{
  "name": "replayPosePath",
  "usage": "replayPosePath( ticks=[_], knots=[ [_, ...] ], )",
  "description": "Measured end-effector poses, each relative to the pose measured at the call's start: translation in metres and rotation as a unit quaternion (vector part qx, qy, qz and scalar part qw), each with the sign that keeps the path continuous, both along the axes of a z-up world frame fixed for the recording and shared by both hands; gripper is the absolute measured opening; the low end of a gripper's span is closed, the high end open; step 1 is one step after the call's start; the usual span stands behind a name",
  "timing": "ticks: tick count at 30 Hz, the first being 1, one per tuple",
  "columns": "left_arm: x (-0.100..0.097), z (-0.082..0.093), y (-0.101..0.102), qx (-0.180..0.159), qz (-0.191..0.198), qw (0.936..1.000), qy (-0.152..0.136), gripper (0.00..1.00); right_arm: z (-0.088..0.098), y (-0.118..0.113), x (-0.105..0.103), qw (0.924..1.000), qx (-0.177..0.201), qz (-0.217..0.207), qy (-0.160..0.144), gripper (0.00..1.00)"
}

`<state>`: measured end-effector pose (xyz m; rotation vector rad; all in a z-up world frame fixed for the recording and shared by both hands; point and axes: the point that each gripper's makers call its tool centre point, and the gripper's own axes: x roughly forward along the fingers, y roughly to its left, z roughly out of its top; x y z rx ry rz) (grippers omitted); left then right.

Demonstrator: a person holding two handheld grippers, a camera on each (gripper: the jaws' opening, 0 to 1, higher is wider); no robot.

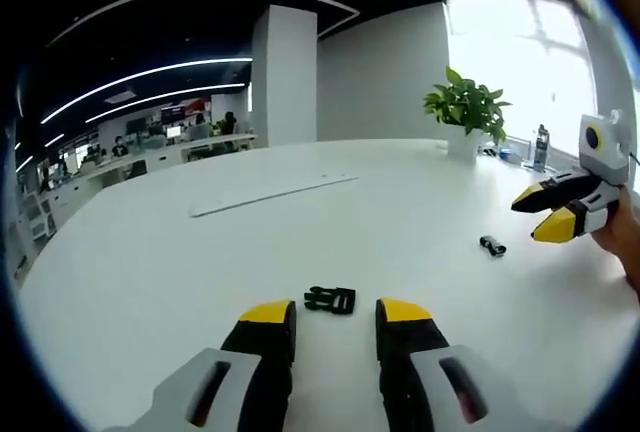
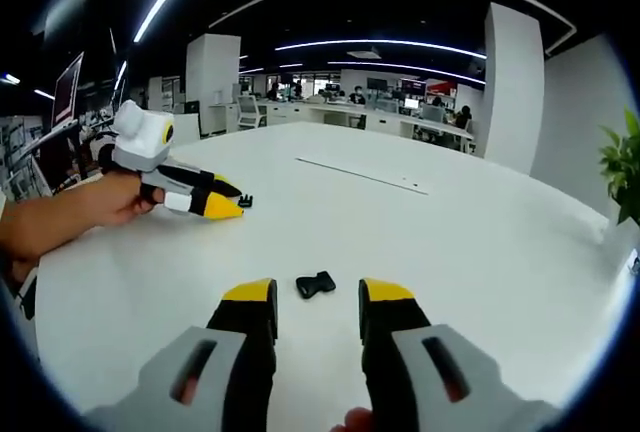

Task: Snap the two parts of the plastic buckle together until the buckle closes and remains connected.

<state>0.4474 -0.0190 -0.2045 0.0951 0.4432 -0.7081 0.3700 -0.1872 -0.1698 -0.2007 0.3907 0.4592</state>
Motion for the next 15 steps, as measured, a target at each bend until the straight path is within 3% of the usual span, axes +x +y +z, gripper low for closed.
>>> replayPosePath(
  ticks=[15],
  knots=[
    [0.014,-0.002,-0.002,0.0,-0.003,1.0,-0.005,0.27,0.0,0.001,0.0,1.0,0.0,0.004,0.0,0.33]
  ],
)
